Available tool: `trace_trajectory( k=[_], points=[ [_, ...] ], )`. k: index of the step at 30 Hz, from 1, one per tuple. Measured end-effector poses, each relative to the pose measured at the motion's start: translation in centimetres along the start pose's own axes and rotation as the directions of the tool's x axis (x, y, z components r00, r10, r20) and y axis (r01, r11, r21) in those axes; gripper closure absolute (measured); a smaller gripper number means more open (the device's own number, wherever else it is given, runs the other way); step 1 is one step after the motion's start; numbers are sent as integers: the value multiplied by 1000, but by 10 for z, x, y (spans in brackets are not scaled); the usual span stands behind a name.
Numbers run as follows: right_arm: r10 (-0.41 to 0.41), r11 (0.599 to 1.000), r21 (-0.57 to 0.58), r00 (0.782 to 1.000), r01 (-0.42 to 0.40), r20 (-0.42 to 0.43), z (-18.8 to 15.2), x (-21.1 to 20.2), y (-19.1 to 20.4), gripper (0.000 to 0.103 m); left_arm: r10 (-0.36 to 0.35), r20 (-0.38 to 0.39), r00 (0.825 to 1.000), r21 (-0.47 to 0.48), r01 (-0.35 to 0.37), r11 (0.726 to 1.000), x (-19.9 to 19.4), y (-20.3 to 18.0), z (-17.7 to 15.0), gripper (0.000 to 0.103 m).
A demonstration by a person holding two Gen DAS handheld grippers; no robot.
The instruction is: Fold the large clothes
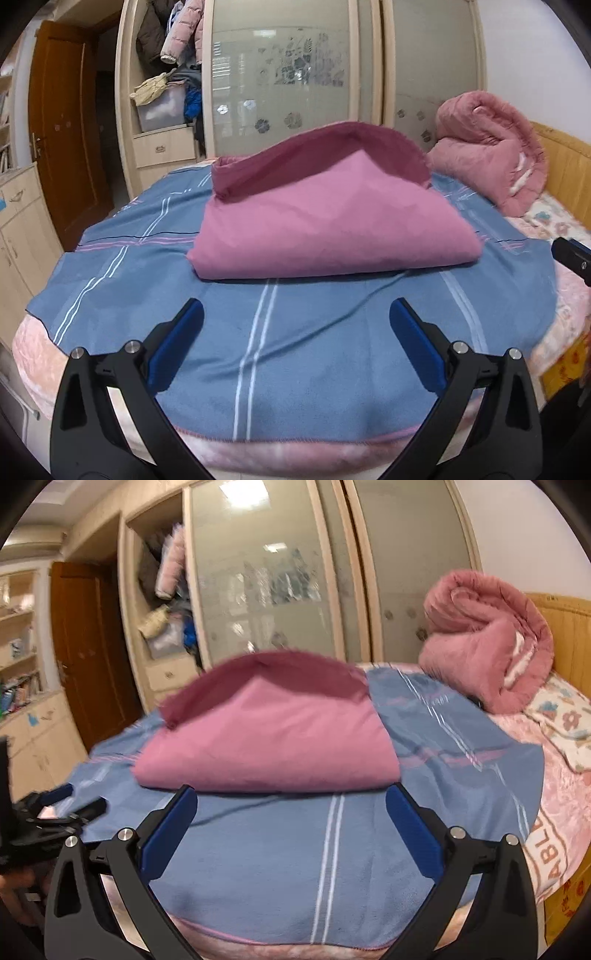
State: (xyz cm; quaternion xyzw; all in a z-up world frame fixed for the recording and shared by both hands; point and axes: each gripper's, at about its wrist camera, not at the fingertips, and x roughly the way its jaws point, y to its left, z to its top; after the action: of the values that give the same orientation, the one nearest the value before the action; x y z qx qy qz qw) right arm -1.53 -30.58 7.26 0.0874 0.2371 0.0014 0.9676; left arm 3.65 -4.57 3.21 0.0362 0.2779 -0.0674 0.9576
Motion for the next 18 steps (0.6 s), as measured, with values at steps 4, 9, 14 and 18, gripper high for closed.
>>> trace_trajectory(
  k=[4,9,14,18],
  points=[
    [-5,1000,-14,1000,5,-16,11,32,-2,1,-1,-35,999,21,2,1000,39,-8,14,2],
    [13,1000,17,995,-11,-104,34,109,-8,1,-13,-96,995,22,15,1000,100,-15,52,2],
    [15,999,54,994,-10,-107,60,181,-7,1,-7,-141,990,21,10,1000,176,-24,89,2],
    [-10,998,65,997,15,-80,63,237,-2,1,-13,-136,991,13,15,1000,232,-28,100,2]
  ],
)
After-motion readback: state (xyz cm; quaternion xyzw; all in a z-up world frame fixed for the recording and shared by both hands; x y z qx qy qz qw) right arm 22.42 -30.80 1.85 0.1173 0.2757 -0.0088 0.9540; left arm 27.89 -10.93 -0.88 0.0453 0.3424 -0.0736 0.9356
